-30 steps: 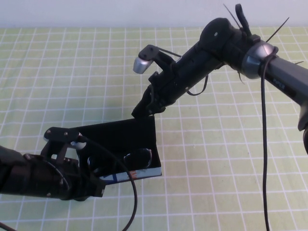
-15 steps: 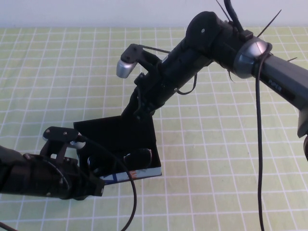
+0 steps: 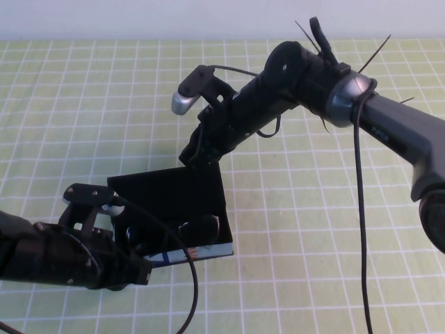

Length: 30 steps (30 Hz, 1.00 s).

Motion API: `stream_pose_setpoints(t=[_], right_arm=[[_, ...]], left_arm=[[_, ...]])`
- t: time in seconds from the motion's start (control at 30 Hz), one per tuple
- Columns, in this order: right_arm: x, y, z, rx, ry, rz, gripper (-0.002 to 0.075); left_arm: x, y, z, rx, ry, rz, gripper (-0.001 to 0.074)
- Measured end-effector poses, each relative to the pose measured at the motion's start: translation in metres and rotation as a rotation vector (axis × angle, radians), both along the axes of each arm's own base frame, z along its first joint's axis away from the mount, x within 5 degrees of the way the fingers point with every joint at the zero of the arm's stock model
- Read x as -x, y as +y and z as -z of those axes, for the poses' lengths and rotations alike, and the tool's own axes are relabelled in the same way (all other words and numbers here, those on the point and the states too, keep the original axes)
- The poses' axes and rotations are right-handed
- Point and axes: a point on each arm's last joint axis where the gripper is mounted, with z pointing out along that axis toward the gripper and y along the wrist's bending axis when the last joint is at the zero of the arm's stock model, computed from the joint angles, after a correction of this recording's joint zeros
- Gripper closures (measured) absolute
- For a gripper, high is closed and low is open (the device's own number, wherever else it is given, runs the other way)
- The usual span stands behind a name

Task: Return glasses to glasses case
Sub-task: Close the glasses case

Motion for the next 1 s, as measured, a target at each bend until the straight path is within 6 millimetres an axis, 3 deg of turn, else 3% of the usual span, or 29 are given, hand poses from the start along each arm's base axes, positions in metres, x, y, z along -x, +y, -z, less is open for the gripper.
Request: stream_pose_setpoints(t=[0.1, 0.5, 1.0], right_arm=[[-0.002, 0.000, 0.010, 0.017, 0.011, -0.002, 0.0742], [0.007, -0.002, 0.013, 0.056, 0.080, -0.065, 0.0743], [-0.011, -0.015, 0.013, 0.034, 0.050, 0.058, 0.0743]], left_arm=[[0.000, 0.000, 0.000, 0.000, 0.001, 0.000, 0.0736], [0.001, 0.000, 0.000, 0.003, 0.003, 0.006, 0.0736], [0.001, -0.001, 0.000, 0.003, 0.004, 0.006, 0.0736]])
